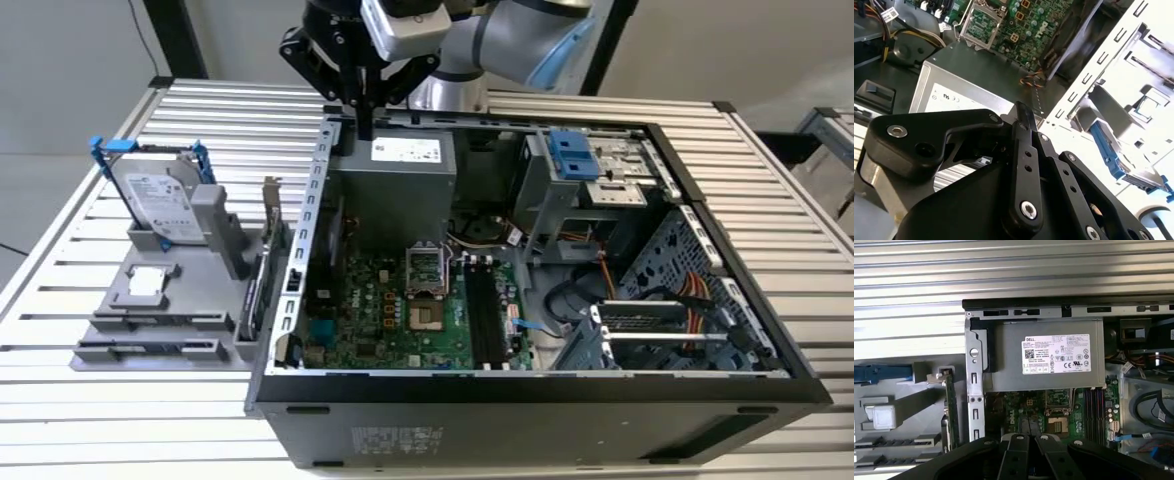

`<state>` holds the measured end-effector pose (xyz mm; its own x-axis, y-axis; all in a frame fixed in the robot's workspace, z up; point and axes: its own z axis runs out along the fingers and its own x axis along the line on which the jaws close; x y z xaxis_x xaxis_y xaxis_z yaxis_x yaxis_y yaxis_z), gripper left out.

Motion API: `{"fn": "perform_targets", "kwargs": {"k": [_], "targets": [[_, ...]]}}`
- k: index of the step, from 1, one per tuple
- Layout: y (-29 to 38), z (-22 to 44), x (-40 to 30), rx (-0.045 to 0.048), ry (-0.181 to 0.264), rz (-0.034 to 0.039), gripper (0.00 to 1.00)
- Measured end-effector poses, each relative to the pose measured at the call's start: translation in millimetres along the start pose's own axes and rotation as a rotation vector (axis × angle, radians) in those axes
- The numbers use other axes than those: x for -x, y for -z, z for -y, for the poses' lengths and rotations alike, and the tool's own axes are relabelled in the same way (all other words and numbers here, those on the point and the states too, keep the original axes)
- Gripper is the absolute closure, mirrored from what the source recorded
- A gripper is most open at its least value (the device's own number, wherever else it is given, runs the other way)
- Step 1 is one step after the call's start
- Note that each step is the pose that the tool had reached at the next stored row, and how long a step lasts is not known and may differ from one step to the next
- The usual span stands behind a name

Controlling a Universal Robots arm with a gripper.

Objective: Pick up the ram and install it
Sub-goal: 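Reach for the ram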

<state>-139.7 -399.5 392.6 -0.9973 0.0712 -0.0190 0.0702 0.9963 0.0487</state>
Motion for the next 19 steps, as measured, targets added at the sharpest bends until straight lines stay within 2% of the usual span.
{"fn": "perform_targets", "kwargs": {"k": [19], "targets": [[0.2,0.9,-8.9,0.0000,0.000,0.0000,1.00]]}}
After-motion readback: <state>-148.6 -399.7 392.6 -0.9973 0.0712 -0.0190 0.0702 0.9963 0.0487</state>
